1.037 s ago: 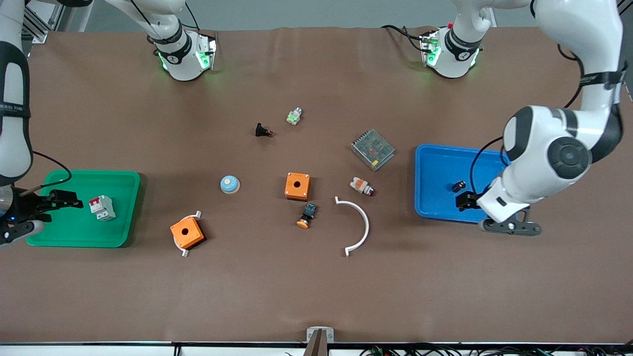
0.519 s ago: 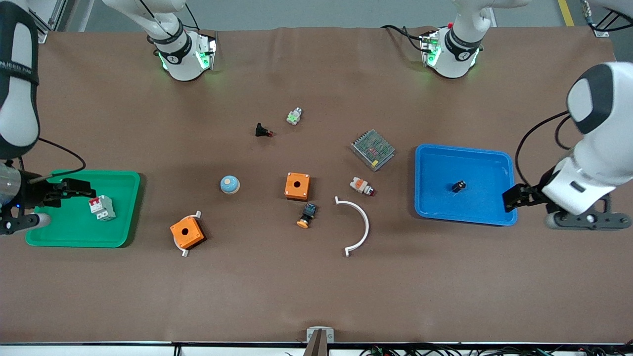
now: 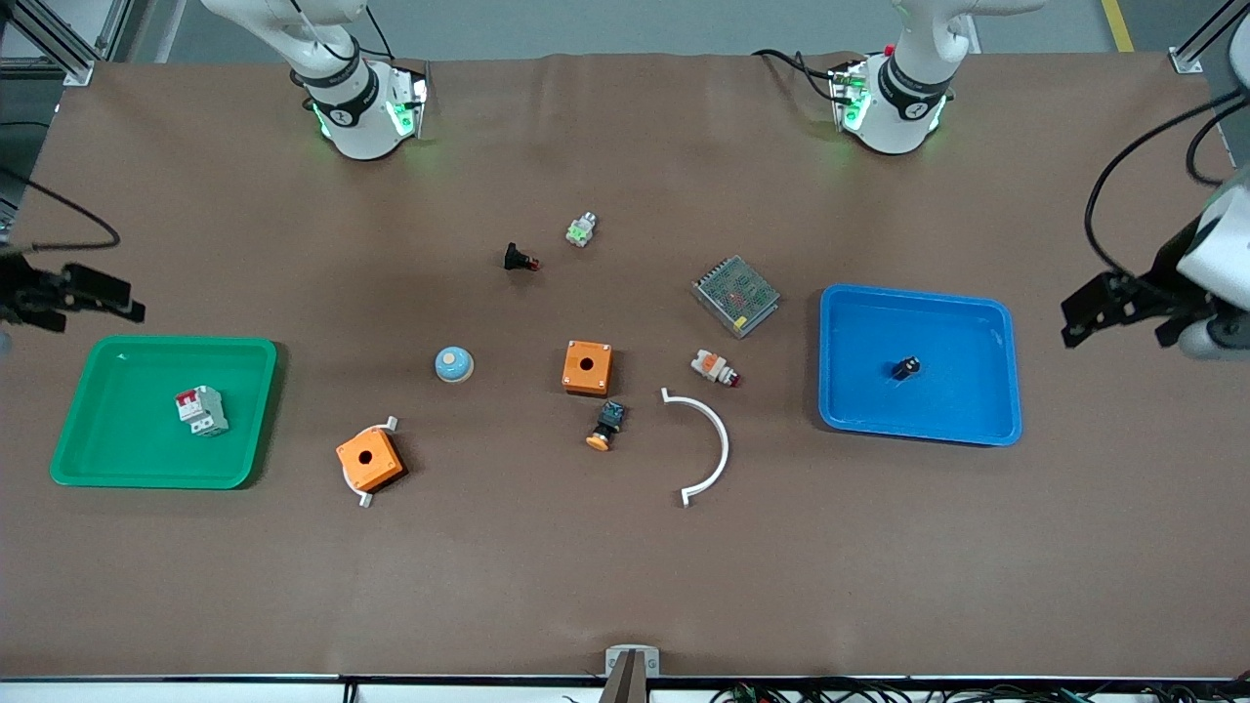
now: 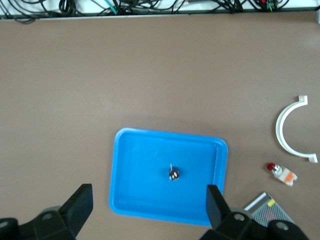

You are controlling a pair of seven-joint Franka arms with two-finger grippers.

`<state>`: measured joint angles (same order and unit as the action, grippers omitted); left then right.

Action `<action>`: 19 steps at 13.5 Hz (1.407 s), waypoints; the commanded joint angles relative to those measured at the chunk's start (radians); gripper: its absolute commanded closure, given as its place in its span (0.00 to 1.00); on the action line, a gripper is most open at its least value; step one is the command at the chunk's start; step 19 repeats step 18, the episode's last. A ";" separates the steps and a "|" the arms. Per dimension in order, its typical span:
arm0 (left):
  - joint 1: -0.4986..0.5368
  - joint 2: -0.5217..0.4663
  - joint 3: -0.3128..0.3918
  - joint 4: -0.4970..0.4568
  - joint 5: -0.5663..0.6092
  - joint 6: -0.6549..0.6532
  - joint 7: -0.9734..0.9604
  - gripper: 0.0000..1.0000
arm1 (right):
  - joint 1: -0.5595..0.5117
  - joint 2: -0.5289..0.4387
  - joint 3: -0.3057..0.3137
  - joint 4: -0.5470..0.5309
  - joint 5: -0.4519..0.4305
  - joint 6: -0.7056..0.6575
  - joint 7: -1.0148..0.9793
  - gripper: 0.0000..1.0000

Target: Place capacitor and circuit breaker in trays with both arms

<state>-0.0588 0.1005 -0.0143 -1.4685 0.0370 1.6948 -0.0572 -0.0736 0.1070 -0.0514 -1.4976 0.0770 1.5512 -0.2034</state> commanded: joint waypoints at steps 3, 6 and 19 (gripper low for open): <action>-0.064 -0.088 0.050 -0.029 -0.023 -0.086 0.022 0.00 | 0.008 -0.151 -0.001 -0.119 -0.002 -0.002 0.051 0.00; -0.059 -0.099 0.045 -0.033 -0.040 -0.098 0.005 0.00 | 0.008 -0.210 0.001 -0.202 -0.002 0.036 0.051 0.00; -0.062 -0.101 0.043 -0.026 -0.032 -0.112 0.017 0.00 | 0.011 -0.263 0.015 -0.236 -0.040 0.053 0.039 0.00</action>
